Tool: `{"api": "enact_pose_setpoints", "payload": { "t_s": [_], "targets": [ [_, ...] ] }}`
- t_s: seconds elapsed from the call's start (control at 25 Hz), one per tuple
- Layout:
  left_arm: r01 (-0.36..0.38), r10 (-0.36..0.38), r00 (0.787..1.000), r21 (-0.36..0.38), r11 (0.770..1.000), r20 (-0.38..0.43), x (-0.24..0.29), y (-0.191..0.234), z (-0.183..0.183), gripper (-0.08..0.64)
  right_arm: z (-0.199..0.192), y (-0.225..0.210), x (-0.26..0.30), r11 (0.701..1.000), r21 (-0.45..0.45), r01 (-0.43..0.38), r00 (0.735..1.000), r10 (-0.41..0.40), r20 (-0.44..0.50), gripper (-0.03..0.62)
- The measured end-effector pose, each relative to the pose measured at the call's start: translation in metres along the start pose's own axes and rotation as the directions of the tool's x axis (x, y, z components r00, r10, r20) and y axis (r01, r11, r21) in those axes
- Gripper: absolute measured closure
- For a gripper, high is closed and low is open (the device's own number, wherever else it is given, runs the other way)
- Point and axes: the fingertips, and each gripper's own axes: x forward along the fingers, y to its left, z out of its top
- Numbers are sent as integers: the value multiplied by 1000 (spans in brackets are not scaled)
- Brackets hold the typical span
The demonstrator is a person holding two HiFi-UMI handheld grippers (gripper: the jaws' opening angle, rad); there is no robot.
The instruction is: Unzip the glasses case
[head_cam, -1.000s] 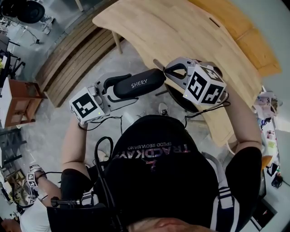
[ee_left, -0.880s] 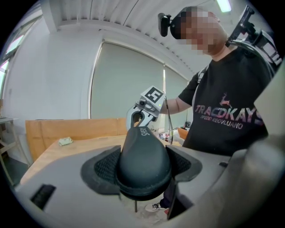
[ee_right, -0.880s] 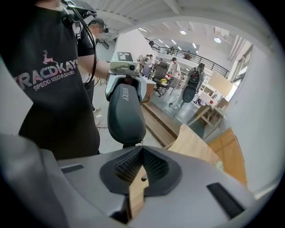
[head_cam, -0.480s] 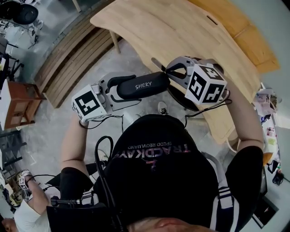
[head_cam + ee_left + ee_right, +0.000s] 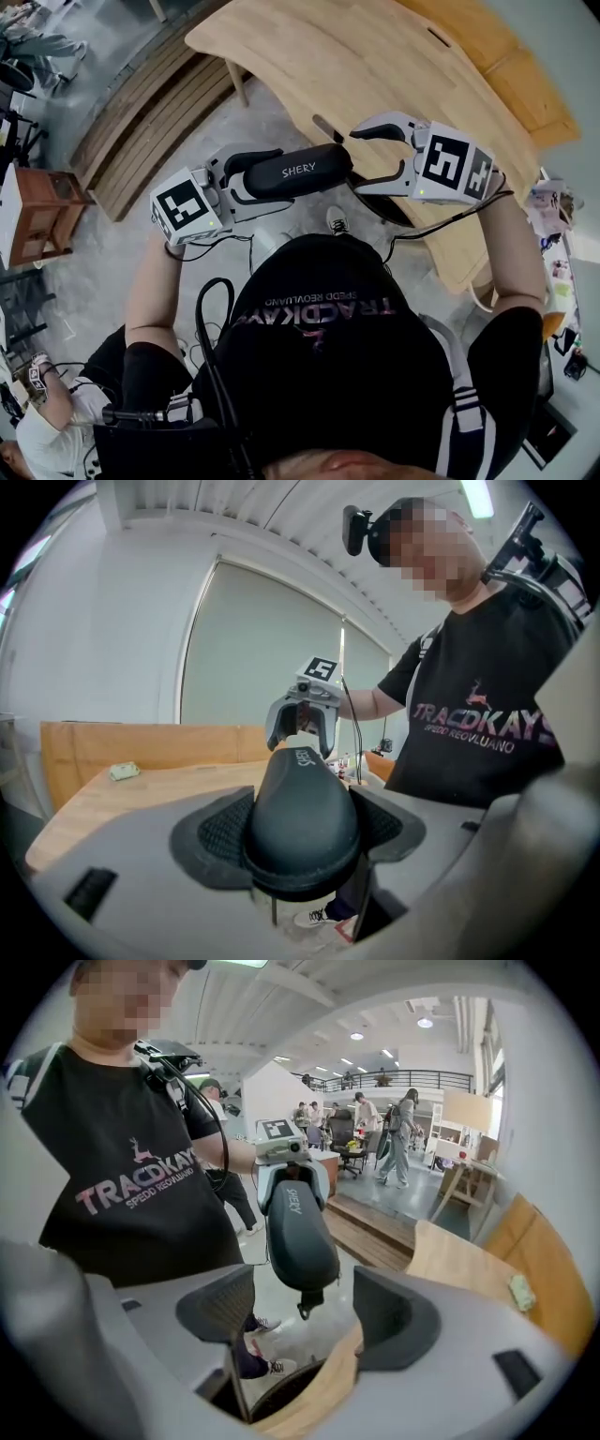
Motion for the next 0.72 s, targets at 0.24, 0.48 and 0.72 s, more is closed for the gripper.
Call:
{"api": "enact_pose_setpoints", "payload": {
  "t_s": [0.24, 0.48, 0.72],
  "targets": [
    [54, -54, 998, 18, 998, -19, 19, -3, 5, 235, 9, 9, 26, 998, -58, -27, 999, 26, -24, 255],
    [97, -95, 994, 23, 995, -44, 33, -4, 1, 235, -2, 13, 46, 994, -101, -47, 995, 38, -91, 255],
    [129, -129, 990, 3, 992, -59, 41, -5, -10, 233, -13, 14, 51, 995, -84, -50, 997, 46, -55, 259]
  ]
}}
